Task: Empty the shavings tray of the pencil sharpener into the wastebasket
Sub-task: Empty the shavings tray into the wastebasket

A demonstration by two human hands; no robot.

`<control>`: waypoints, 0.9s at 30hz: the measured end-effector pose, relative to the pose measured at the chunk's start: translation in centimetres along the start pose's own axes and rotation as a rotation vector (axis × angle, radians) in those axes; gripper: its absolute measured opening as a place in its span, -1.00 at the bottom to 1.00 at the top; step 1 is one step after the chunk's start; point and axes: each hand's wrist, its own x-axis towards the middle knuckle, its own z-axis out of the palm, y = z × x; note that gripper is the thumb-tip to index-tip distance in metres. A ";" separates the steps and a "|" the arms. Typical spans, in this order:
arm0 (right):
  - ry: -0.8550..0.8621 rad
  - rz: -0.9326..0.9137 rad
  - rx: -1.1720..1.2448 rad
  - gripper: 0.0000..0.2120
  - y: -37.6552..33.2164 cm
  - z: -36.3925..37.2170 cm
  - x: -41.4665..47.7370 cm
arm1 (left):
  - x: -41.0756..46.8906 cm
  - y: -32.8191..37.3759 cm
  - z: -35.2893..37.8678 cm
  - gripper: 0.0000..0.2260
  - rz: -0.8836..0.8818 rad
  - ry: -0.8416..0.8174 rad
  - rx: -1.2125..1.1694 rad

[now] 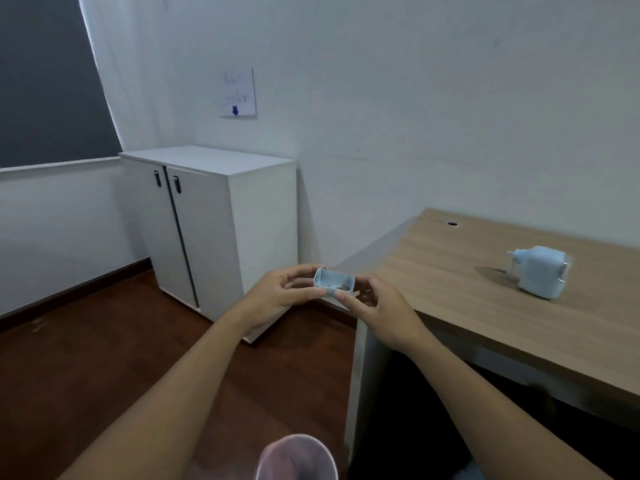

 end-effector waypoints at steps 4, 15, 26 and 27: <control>-0.082 0.014 0.044 -0.50 0.9 4.2 0.7 | -1.8 -2.6 -2.8 -0.60 -0.029 0.038 0.041; -0.194 0.222 0.110 -0.44 7.0 13.9 -1.7 | -6.3 -13.6 -6.0 -0.43 -0.184 0.070 0.162; -0.240 0.532 0.142 -0.52 15.5 19.1 -8.8 | -12.4 -26.0 0.0 -0.55 -0.479 0.174 -0.058; -0.241 0.555 0.129 -0.52 16.6 19.5 -9.6 | -13.0 -27.0 0.6 -0.58 -0.516 0.185 -0.071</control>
